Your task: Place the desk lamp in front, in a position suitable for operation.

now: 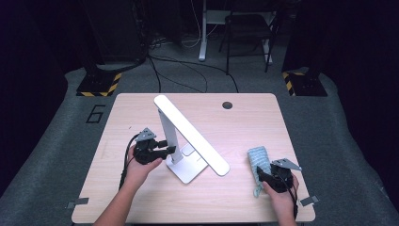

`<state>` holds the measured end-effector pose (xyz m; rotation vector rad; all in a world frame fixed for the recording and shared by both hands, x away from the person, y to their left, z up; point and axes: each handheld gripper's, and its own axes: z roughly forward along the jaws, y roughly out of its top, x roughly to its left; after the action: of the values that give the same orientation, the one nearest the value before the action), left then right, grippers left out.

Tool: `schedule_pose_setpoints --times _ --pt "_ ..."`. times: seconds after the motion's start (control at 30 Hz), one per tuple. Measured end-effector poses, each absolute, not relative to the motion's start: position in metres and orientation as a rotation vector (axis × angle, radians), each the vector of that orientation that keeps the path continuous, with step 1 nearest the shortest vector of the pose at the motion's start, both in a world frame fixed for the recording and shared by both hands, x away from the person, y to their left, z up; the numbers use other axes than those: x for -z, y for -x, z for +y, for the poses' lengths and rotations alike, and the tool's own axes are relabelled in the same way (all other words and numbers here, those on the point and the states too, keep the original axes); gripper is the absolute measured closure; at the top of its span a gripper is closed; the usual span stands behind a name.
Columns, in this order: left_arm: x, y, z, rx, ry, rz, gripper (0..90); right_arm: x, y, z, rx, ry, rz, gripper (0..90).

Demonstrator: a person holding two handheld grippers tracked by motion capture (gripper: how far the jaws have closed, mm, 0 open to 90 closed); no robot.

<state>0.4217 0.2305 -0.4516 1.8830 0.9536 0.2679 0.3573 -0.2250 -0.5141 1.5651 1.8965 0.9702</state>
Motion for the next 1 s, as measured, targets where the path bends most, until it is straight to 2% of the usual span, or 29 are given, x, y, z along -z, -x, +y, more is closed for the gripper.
schedule_pose_setpoints --times 0.2,0.5,1.0 --pt "0.453 -0.423 0.224 -0.337 -1.87 0.957 60.7 0.515 -0.358 -0.226 -0.981 -1.572 1.886 38.5" --pt "0.452 -0.422 0.22 -0.356 -1.892 0.924 73.5 0.515 -0.359 -0.227 -0.988 -1.577 1.89 38.3" --pt "0.449 -0.413 0.214 -0.421 -1.925 0.932 76.2 0.516 -0.359 -0.227 -0.999 -1.571 1.885 37.8"
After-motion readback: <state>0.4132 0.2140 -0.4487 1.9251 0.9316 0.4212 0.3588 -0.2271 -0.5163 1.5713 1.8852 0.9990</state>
